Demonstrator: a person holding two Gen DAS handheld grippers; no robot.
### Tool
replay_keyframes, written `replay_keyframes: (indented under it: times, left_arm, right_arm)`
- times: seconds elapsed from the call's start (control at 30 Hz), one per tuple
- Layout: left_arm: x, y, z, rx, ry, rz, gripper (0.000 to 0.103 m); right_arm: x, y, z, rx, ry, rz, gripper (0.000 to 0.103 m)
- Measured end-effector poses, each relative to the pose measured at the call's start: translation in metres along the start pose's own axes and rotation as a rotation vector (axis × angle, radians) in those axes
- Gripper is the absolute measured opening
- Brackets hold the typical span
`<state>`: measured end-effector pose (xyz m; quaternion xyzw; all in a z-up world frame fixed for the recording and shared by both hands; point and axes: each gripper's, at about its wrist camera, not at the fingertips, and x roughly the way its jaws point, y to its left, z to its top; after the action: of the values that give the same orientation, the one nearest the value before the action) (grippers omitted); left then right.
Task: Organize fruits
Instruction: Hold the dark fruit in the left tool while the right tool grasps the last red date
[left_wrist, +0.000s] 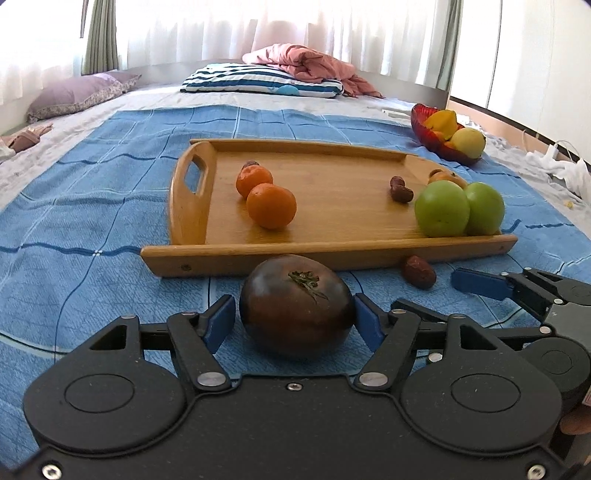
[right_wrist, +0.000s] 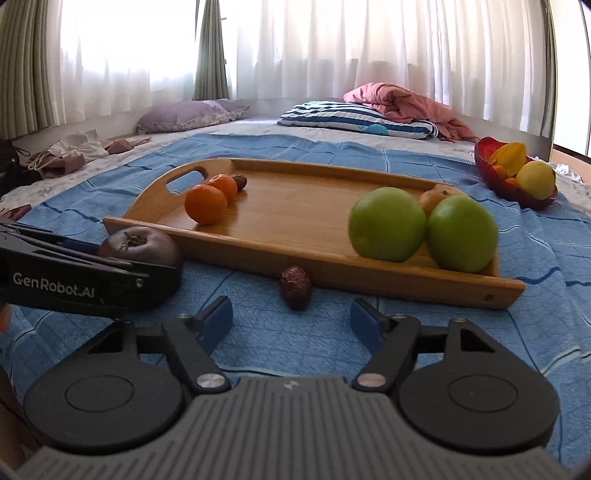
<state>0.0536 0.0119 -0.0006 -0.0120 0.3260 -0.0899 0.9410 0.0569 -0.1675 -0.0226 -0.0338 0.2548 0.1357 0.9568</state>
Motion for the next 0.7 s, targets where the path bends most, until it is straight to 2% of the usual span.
replay_keyframes:
  times: [0.23,0.43,0.7]
  left_arm:
    - [0.002,0.002,-0.001,-0.021,-0.001,-0.004,0.068]
    - [-0.007,0.002,0.002,-0.005,-0.037,0.02,0.065]
    - [0.005,-0.001,0.001,-0.013,-0.017,0.016,0.065]
  right_arm:
    - [0.004,0.007,0.003,-0.025,-0.009,0.006,0.063]
    - [0.005,0.004,0.004,0.018,-0.021,-0.005,0.049]
    - [0.008,-0.001,0.009,0.071,-0.02,-0.008,0.038]
